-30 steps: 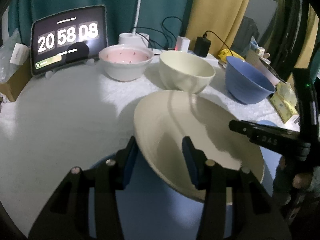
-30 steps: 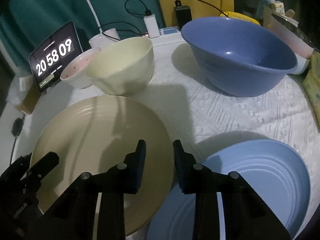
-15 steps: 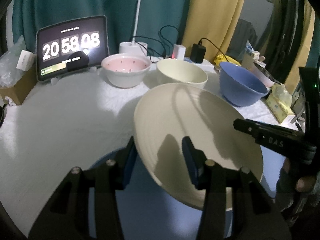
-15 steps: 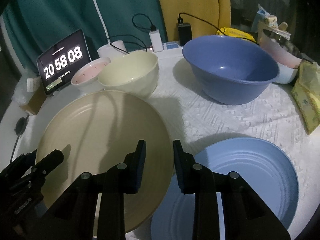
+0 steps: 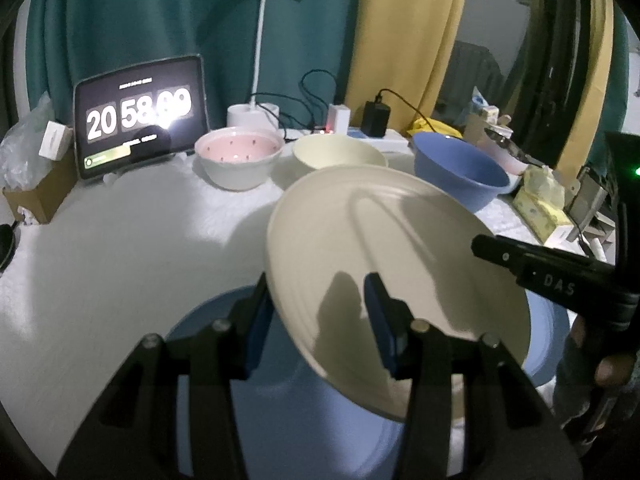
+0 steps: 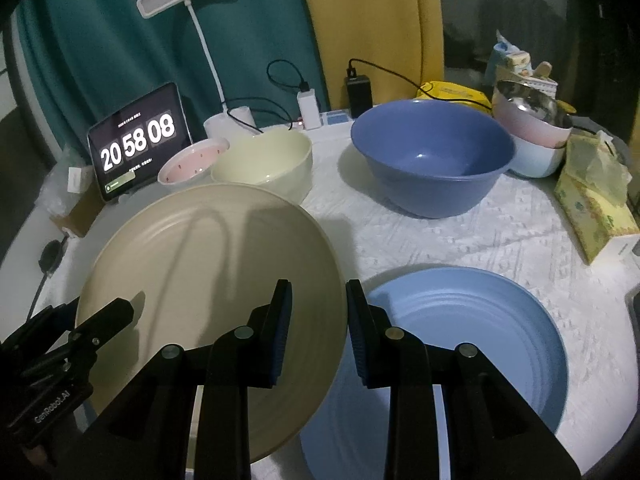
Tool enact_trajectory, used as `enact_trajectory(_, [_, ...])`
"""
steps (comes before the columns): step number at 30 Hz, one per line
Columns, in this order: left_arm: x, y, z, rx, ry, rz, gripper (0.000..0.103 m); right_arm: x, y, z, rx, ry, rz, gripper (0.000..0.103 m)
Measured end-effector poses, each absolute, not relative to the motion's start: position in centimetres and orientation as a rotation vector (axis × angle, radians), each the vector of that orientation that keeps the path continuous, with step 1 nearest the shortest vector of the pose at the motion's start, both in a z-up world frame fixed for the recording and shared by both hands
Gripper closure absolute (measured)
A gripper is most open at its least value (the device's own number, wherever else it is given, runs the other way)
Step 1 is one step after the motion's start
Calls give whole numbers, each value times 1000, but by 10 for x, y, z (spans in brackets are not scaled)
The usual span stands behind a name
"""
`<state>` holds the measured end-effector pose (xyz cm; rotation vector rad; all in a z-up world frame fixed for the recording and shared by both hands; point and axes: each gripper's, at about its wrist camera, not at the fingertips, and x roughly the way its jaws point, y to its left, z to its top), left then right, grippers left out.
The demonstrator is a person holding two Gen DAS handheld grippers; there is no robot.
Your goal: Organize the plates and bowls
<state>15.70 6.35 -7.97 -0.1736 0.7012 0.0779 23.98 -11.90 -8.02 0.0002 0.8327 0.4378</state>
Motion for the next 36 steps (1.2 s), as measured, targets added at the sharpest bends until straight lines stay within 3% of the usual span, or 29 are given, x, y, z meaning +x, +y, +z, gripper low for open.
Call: enact_trajectory(36, [158,-31,-86,-43,745,-32,56,211,-218,-90,103,792,334,73])
